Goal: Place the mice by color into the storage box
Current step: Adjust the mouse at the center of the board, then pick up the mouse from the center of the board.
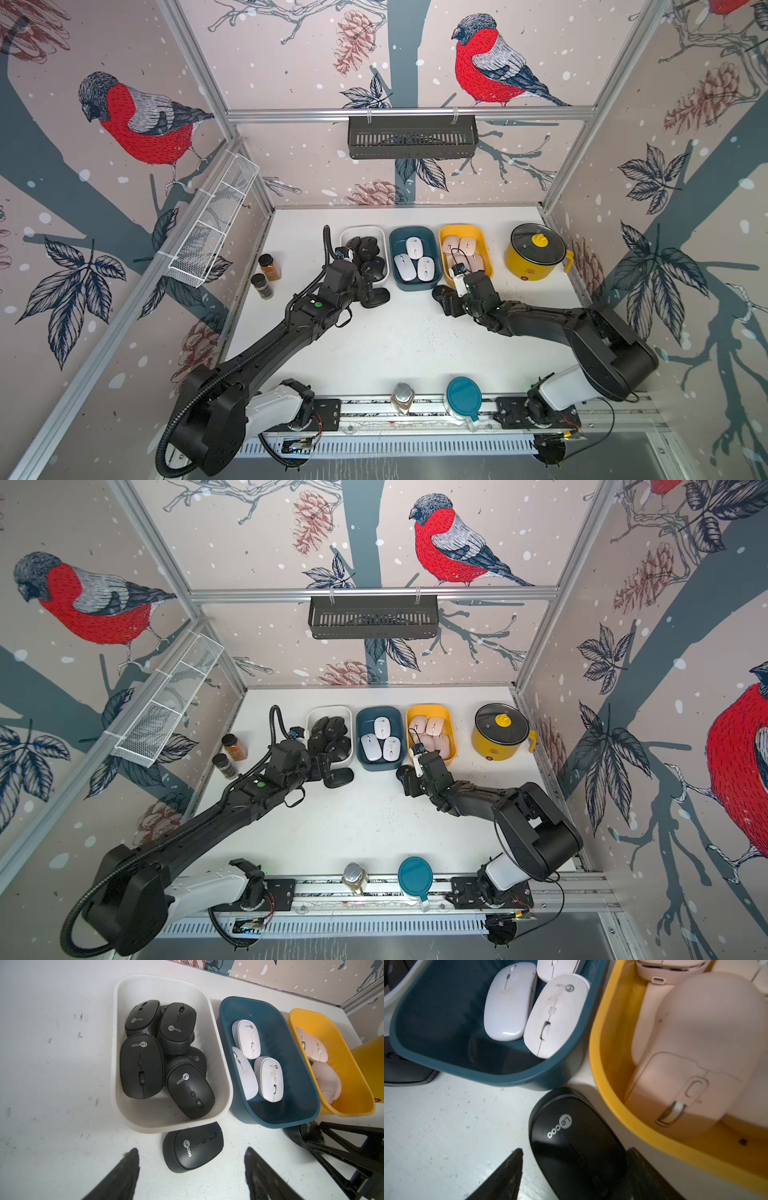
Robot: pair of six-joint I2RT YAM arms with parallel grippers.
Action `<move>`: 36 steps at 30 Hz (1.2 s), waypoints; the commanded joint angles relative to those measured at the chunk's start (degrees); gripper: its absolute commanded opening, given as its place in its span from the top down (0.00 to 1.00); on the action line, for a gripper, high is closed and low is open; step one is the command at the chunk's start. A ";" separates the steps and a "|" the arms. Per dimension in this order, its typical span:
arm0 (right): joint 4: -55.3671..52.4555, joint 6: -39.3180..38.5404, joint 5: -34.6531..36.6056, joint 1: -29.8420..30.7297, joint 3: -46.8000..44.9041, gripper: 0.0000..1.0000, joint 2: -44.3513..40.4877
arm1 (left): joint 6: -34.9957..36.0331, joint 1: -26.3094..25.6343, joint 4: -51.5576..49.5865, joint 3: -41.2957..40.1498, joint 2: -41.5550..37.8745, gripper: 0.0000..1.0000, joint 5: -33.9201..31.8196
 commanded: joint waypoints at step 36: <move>-5.44 -0.98 6.68 13.14 4.90 0.18 0.53 | -0.98 0.02 -0.21 -2.08 -2.18 0.21 -1.60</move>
